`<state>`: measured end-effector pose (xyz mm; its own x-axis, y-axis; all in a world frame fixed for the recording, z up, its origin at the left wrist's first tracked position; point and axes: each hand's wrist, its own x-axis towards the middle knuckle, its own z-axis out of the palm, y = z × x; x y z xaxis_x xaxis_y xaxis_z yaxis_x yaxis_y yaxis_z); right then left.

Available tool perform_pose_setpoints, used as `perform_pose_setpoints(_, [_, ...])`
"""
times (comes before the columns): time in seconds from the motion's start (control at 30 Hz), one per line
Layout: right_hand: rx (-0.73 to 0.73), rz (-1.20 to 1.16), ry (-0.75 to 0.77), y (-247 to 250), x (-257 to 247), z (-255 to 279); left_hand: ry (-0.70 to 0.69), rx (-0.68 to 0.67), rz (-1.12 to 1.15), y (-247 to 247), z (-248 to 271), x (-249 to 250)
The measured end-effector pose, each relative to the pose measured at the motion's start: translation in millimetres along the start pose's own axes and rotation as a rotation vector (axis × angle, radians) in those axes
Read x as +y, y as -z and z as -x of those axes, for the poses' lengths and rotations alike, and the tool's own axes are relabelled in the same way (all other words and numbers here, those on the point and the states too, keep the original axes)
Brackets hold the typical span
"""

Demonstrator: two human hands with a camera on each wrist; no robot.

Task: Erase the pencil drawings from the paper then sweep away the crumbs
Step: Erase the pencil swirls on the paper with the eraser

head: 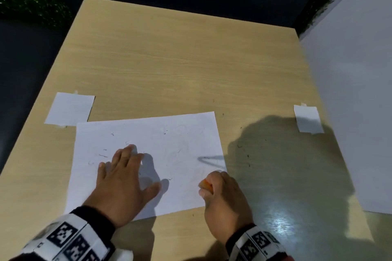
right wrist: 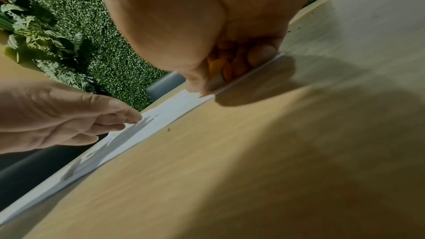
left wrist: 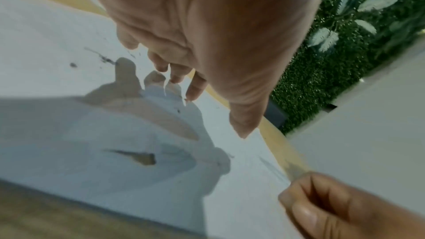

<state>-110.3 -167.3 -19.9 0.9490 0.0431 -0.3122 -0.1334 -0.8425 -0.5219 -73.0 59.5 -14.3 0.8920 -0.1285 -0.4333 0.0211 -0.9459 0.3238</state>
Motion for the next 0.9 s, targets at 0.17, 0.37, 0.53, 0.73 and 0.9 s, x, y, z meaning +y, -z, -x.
perform_pose_setpoints(0.17, [-0.069,0.026,0.023,5,0,1,-0.199,-0.006,-0.091,-30,-1,-9])
perform_pose_setpoints(0.37, [-0.048,-0.009,-0.005,9,-12,-7,-0.197,0.084,-0.208,-51,-2,-12])
perform_pose_setpoints(0.53, [-0.032,0.040,0.190,-15,-36,-13,-0.199,0.079,-0.270,-56,-3,-12])
perform_pose_setpoints(0.73, [0.039,0.121,0.098,9,-4,-44,-0.195,0.079,-0.301,-54,-4,-11])
perform_pose_setpoints(0.9, [0.242,0.153,-0.116,35,16,-65,-0.174,0.077,-0.297,-56,-4,-11])
